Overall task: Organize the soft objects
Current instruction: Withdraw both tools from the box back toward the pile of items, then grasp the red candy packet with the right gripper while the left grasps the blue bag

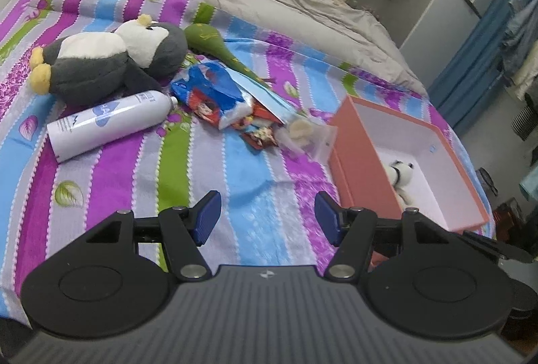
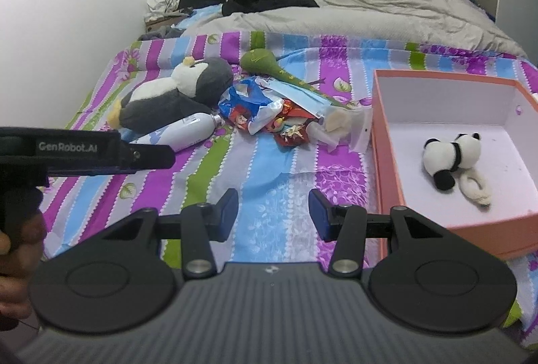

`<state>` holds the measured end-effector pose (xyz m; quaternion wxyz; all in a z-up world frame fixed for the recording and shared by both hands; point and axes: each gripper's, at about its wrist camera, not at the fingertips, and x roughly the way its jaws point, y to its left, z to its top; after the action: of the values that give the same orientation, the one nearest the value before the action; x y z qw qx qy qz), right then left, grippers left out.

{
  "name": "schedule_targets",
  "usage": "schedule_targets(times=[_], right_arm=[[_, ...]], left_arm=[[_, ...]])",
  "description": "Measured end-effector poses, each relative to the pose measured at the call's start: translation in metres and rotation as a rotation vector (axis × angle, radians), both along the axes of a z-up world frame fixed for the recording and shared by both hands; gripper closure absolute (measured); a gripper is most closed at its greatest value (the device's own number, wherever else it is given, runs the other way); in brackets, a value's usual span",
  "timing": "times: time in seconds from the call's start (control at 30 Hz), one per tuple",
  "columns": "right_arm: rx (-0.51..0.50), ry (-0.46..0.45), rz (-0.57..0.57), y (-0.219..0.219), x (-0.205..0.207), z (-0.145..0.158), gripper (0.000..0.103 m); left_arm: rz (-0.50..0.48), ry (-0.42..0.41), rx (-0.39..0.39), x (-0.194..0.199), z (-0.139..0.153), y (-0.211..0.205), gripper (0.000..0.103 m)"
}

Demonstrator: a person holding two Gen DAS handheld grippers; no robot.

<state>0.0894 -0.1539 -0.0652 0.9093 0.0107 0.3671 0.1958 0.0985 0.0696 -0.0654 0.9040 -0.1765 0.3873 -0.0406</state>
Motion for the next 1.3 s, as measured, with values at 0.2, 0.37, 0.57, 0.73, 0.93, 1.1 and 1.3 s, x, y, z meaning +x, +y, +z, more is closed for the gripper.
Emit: schedule_targets(times=[0.2, 0.37, 0.57, 0.73, 0.93, 1.1, 1.3], right_arm=[[-0.011, 0.031, 0.018, 0.012, 0.041, -0.021, 0.054], [-0.023, 0.061, 0.027, 0.023, 0.076, -0.046, 0.054], [-0.027, 0.101, 0.024, 0.031, 0.116, -0.076, 0.054], [-0.046, 0.114, 0.025, 0.037, 0.147, -0.100, 0.054], [-0.053, 0.109, 0.068, 0.048, 0.179, -0.119, 0.052], [-0.073, 0.073, 0.092, 0.058, 0.200, -0.129, 0.045], [-0.114, 0.028, 0.124, 0.073, 0.216, -0.143, 0.043]], left_arm=[[0.044, 0.036, -0.016, 0.046, -0.025, 0.017, 0.036], [0.068, 0.072, -0.033, 0.085, -0.051, 0.029, 0.036], [0.101, 0.103, -0.069, 0.133, -0.082, 0.040, 0.036], [0.109, 0.120, -0.121, 0.169, -0.107, 0.044, 0.036], [0.156, 0.138, -0.184, 0.204, -0.136, 0.050, 0.036], [0.196, 0.145, -0.268, 0.227, -0.155, 0.060, 0.036], [0.217, 0.158, -0.328, 0.246, -0.173, 0.065, 0.036]])
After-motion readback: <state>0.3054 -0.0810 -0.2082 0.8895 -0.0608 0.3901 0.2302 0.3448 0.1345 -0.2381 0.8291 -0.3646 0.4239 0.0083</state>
